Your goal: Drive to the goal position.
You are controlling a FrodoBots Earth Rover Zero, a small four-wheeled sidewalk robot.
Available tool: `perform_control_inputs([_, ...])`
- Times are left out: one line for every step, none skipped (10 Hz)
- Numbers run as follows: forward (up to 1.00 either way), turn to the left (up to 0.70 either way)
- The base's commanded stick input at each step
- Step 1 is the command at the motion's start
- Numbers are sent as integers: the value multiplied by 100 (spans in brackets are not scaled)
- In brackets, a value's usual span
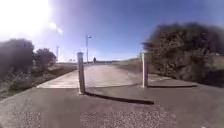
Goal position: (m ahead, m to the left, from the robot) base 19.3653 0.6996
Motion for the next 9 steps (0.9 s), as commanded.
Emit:
perform_control_inputs([0, 15])
perform_control_inputs([0, 6])
perform_control_inputs([0, 0])
perform_control_inputs([0, 0])
perform_control_inputs([0, 0])
perform_control_inputs([0, 0])
perform_control_inputs([0, 0])
perform_control_inputs([0, 0])
perform_control_inputs([0, 0])
